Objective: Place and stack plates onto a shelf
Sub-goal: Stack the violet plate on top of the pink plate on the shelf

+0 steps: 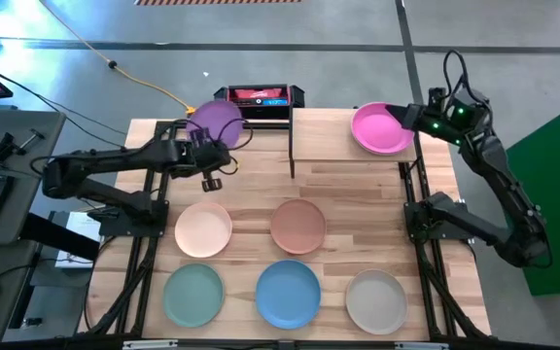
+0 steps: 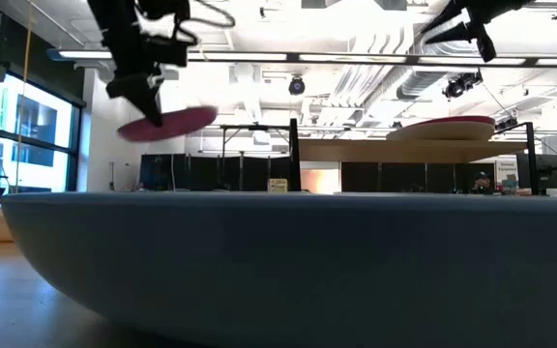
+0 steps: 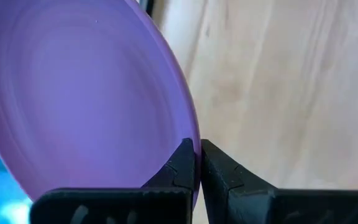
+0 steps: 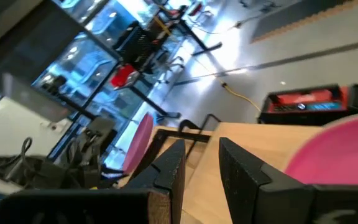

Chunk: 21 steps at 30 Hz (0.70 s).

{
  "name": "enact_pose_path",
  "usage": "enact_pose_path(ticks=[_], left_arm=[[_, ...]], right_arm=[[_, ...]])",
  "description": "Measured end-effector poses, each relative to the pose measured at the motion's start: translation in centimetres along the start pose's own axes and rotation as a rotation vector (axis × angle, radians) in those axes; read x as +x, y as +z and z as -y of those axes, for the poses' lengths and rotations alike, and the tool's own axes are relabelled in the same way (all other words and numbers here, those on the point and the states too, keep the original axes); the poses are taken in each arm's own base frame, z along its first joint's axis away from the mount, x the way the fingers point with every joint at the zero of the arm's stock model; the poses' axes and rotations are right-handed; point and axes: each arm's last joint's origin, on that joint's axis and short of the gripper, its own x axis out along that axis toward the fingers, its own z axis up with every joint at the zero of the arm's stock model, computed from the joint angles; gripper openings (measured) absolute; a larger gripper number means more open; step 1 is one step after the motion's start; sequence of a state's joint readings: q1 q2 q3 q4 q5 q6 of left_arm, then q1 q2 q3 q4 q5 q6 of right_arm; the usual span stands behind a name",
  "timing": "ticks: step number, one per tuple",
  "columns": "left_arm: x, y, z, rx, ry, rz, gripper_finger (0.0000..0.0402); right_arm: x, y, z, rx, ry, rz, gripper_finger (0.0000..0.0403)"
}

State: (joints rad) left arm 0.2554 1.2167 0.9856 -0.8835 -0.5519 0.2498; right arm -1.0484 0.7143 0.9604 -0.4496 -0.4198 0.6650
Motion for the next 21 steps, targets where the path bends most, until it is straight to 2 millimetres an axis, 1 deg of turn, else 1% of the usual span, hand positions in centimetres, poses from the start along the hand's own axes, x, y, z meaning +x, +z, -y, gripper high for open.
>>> enact_pose_path(ticks=[3, 8, 12, 16, 18, 21], left_arm=[[-1.1, 1.0, -0.4, 0.084, 0.054, 0.057, 0.0001], [-2.7, 2.5, -1.0, 0.217, 0.162, 0.134, 0.0001], [-4.0, 3.7, -1.4, 0.298, 0.223, 0.209, 0.0001], [-4.9, 4.8, -1.6, 0.417, 0.284, 0.285, 0.0001], [-5.2, 5.2, -1.6, 0.476, 0.315, 0.316, 0.0001], [-5.7, 5.7, -1.5, 0.549, 0.357, 0.352, 0.0001]], right_arm=[[0.1, 0.0, -0.5, -0.057, 0.041, 0.006, 0.0078], [0.3, -0.1, -1.2, -0.095, 0.081, 0.017, 0.0084], [0.6, -0.3, -1.4, -0.118, 0.062, 0.026, 0.0111], [1.2, -0.5, -1.5, -0.088, 0.047, 0.021, 0.0139], [1.6, -0.5, -1.8, -0.089, 0.076, 0.013, 0.0145], [2.4, -0.8, -2.5, -0.101, 0.133, -0.002, 0.0145]])
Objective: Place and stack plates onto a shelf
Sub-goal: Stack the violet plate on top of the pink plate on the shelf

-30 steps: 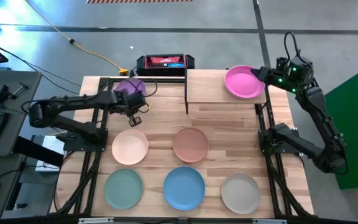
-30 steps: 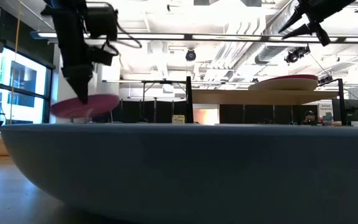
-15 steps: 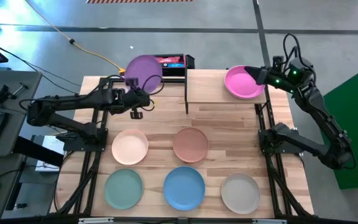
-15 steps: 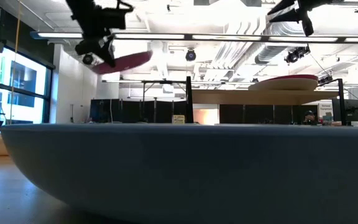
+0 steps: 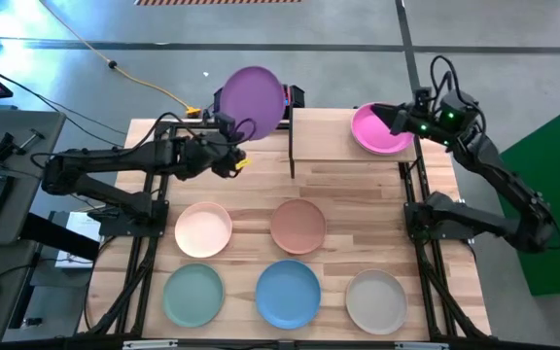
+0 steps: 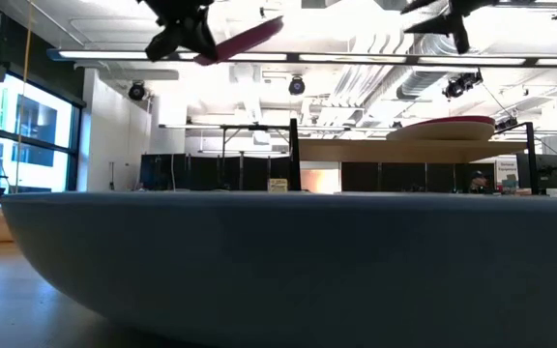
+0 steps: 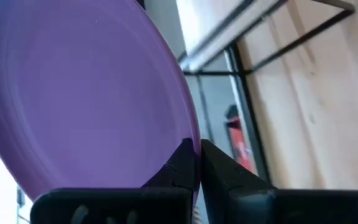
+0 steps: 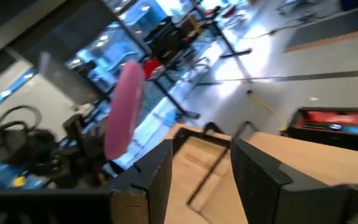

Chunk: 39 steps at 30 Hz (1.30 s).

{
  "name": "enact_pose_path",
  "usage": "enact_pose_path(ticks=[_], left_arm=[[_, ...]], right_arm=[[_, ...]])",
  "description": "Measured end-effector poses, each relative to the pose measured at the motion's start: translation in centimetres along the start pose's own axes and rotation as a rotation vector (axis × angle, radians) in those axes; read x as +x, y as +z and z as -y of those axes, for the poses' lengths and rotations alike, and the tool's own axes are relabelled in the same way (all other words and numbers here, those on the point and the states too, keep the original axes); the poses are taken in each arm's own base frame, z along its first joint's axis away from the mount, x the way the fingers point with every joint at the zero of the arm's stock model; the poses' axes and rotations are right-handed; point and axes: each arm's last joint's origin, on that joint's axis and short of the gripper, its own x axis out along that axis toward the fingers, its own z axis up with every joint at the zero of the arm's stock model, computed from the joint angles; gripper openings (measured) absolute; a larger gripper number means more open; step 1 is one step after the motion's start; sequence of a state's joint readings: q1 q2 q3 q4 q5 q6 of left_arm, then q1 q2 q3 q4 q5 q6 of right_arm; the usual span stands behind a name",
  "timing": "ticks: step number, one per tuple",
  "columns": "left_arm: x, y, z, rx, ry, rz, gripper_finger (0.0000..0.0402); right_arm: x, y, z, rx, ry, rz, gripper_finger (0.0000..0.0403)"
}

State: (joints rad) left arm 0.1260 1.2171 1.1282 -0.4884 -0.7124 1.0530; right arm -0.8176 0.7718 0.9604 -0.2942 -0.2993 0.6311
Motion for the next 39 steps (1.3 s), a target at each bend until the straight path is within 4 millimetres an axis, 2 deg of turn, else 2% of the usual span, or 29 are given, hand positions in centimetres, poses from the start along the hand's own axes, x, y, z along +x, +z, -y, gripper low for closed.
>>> enact_pose_path(ticks=[13, 18, 28, 39], left_arm=[[-1.3, 1.6, 0.5, 0.309, 0.020, 0.104, 0.0001], [-2.1, 2.3, 1.3, 0.310, -0.021, 0.177, 0.0001], [-2.8, 2.5, 4.6, 0.337, -0.292, 0.201, 0.0001], [-2.8, 3.2, 6.6, 0.393, -0.490, 0.280, 0.0001]], right_arm=[[3.6, -1.2, -3.3, -0.014, 0.241, -0.015, 0.0118], [4.8, -2.3, -3.9, 0.005, 0.210, -0.038, 0.0113], [6.8, -4.7, -4.9, 0.032, 0.143, -0.088, 0.0112], [10.0, -9.3, -5.3, 0.108, 0.039, -0.283, 0.0112]])
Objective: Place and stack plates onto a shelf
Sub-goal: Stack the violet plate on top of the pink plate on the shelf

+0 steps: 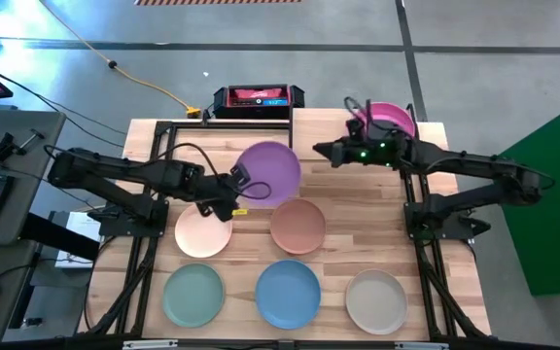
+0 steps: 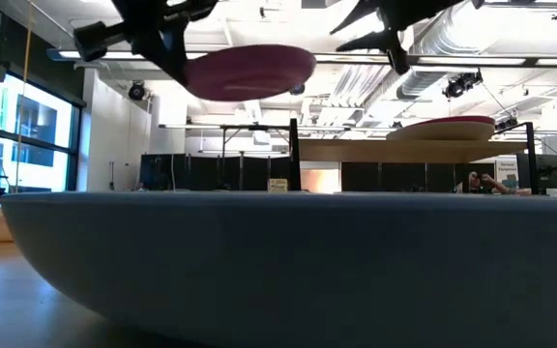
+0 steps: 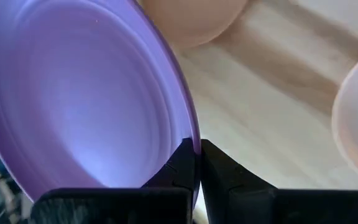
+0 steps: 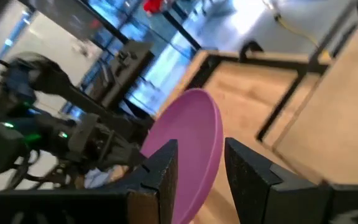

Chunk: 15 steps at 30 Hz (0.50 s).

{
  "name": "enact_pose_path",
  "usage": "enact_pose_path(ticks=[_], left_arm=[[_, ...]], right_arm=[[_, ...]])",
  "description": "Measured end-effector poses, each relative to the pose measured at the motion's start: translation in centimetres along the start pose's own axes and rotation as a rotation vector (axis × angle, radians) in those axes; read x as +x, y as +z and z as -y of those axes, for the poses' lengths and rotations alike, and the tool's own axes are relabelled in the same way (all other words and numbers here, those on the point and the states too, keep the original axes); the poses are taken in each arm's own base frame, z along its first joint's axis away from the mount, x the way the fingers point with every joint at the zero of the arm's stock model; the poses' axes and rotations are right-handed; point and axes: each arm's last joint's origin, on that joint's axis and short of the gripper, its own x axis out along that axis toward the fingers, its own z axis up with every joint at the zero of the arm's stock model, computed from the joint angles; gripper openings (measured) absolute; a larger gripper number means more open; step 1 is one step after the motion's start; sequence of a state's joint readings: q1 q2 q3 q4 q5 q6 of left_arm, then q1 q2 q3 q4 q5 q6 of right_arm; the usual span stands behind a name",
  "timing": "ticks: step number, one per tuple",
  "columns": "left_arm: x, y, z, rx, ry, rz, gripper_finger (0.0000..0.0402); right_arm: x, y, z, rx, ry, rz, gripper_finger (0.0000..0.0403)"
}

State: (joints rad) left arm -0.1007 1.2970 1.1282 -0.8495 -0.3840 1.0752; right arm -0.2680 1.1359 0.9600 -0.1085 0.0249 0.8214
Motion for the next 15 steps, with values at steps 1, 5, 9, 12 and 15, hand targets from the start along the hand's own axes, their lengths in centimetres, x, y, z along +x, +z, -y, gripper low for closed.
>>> enact_pose_path(ticks=[1, 5, 9, 12, 15], left_arm=[[0.2, 0.2, 0.1, 0.009, -0.022, 0.005, 0.0001], [1.1, 0.5, 0.7, 0.043, -0.090, -0.015, 0.0001], [1.8, 0.9, 1.1, 0.071, -0.135, -0.037, 0.0001], [2.1, 1.1, 1.1, 0.075, -0.139, -0.039, 0.0001], [2.3, 1.4, 1.2, 0.078, -0.143, -0.042, 0.0001]], right_arm=[[0.3, -0.3, 0.0, 0.013, -0.006, -0.014, 0.0112], [1.4, -1.5, 0.6, 0.057, -0.078, -0.086, 0.0112], [2.1, -2.7, 1.3, 0.099, -0.157, -0.156, 0.0112], [2.6, -3.4, 1.5, 0.117, -0.191, -0.195, 0.0112], [3.1, -4.0, 1.5, 0.128, -0.206, -0.223, 0.0112]])
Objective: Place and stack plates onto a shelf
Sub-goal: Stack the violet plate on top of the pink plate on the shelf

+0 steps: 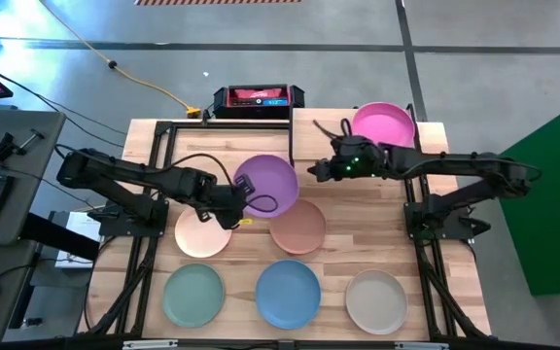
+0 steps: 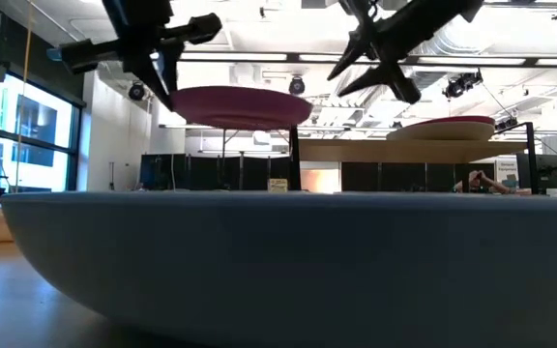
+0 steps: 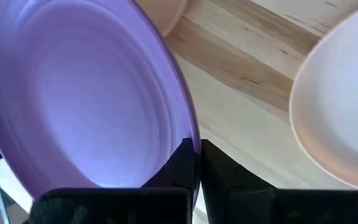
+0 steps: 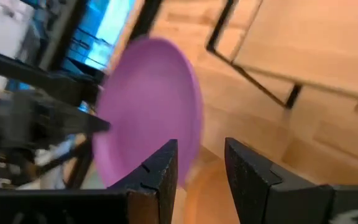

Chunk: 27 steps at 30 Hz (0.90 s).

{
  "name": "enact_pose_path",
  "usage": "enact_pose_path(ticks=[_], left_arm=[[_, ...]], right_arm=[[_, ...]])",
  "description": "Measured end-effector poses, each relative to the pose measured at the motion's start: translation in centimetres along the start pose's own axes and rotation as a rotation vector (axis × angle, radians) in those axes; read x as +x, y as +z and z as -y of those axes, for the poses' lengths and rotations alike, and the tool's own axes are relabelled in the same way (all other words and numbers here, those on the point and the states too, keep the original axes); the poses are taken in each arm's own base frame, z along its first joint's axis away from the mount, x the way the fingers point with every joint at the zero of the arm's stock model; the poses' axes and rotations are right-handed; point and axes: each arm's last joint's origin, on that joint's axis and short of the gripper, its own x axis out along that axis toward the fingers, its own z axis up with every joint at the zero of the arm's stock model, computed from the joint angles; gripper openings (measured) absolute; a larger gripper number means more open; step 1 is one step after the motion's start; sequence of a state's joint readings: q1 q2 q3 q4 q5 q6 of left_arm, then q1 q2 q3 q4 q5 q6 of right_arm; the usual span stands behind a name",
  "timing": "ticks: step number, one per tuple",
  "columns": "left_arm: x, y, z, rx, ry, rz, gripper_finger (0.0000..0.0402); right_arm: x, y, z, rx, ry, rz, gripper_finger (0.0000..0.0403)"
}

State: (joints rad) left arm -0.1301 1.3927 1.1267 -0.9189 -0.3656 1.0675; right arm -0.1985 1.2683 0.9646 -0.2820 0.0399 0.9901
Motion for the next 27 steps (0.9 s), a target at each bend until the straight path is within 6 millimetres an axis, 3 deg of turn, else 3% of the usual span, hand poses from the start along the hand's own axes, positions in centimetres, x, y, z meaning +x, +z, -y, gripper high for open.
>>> enact_pose_path(ticks=[10, 27], left_arm=[[0.4, 1.0, -0.2, 0.017, 0.033, 0.015, 0.0001], [0.3, 1.1, -0.1, -0.004, 0.042, -0.002, 0.0001]], right_arm=[[2.3, 0.4, -2.1, -0.046, -0.101, -0.082, 0.0112], [6.6, 1.0, -5.2, -0.180, -0.291, -0.231, 0.0110]])
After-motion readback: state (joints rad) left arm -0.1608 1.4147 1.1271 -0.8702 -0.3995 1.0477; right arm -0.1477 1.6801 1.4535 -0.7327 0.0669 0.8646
